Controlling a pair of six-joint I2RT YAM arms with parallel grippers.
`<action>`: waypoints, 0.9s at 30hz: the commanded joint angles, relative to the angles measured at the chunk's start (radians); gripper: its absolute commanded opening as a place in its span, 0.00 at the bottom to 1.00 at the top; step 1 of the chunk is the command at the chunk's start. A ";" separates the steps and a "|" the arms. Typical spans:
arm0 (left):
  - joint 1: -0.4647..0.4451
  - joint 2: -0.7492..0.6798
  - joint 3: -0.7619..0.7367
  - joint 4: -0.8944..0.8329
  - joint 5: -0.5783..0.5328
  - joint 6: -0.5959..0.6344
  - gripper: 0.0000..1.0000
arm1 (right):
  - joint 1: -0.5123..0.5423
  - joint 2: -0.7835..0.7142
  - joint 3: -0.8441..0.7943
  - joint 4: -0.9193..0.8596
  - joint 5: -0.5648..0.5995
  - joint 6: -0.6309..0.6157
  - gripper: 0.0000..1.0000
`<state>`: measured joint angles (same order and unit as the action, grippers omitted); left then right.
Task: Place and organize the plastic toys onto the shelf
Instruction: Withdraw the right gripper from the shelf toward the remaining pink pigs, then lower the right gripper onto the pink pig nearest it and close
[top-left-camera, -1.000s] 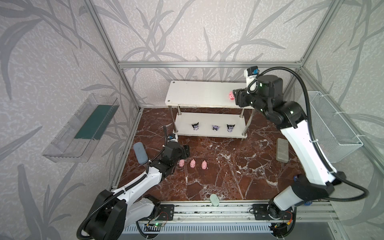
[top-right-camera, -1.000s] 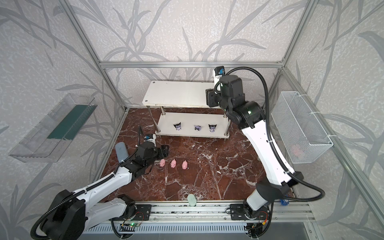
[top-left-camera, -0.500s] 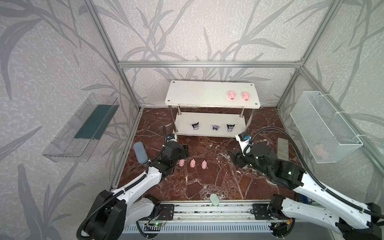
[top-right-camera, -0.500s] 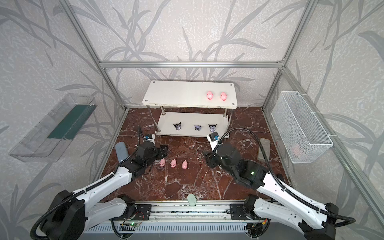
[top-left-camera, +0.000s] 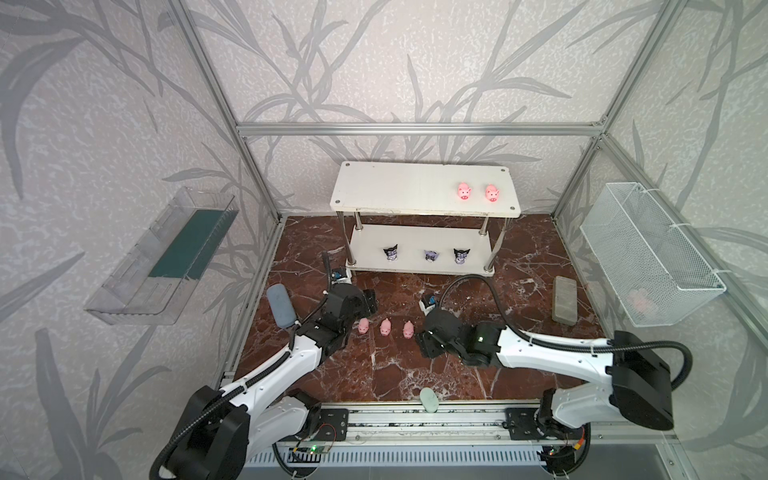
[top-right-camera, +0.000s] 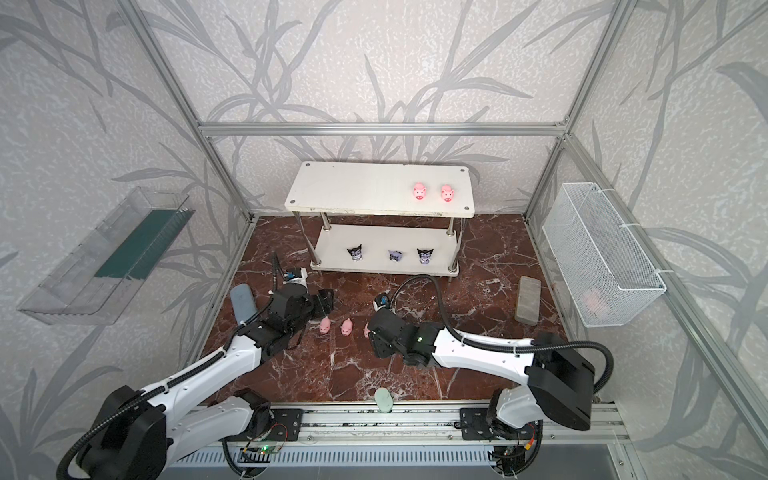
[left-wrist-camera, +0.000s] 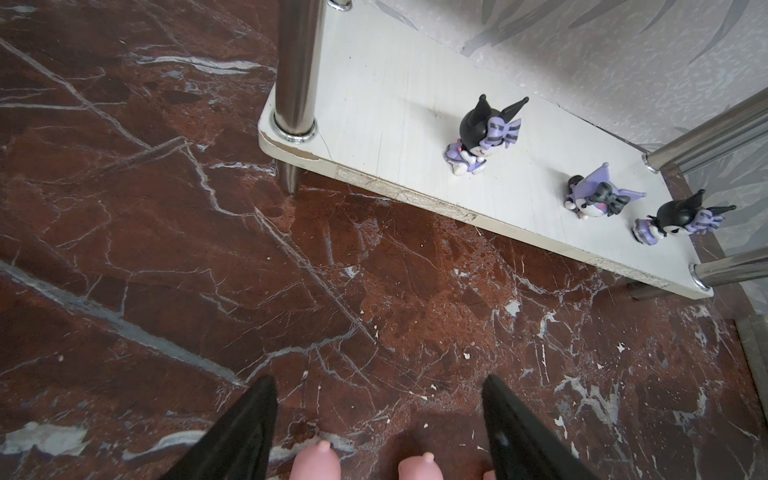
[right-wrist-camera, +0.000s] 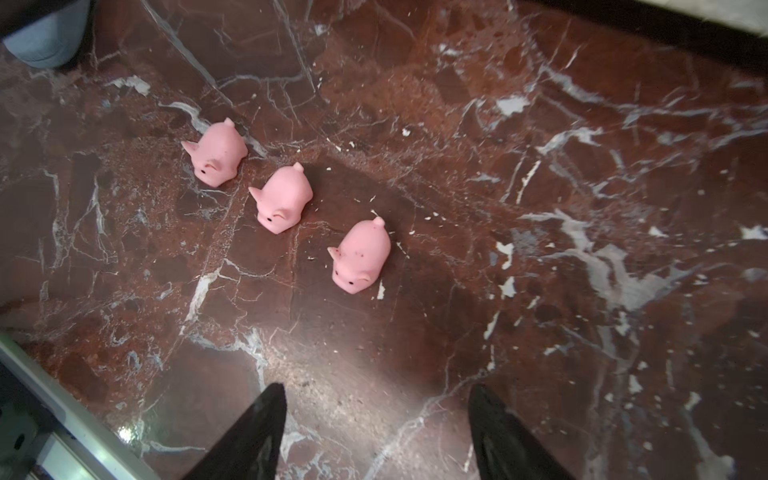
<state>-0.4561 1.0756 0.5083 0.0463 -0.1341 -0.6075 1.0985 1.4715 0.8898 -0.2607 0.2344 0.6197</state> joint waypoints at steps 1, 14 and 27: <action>0.004 -0.019 -0.011 -0.021 -0.030 -0.023 0.76 | 0.009 0.077 0.092 0.022 -0.040 0.047 0.71; 0.004 0.003 -0.014 0.005 -0.027 -0.019 0.76 | 0.012 0.275 0.187 -0.011 -0.045 0.039 0.70; 0.005 0.009 -0.017 0.009 -0.018 -0.020 0.76 | -0.014 0.376 0.222 -0.013 -0.012 0.057 0.64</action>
<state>-0.4561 1.0836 0.5056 0.0425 -0.1402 -0.6140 1.0924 1.8278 1.0725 -0.2600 0.2062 0.6632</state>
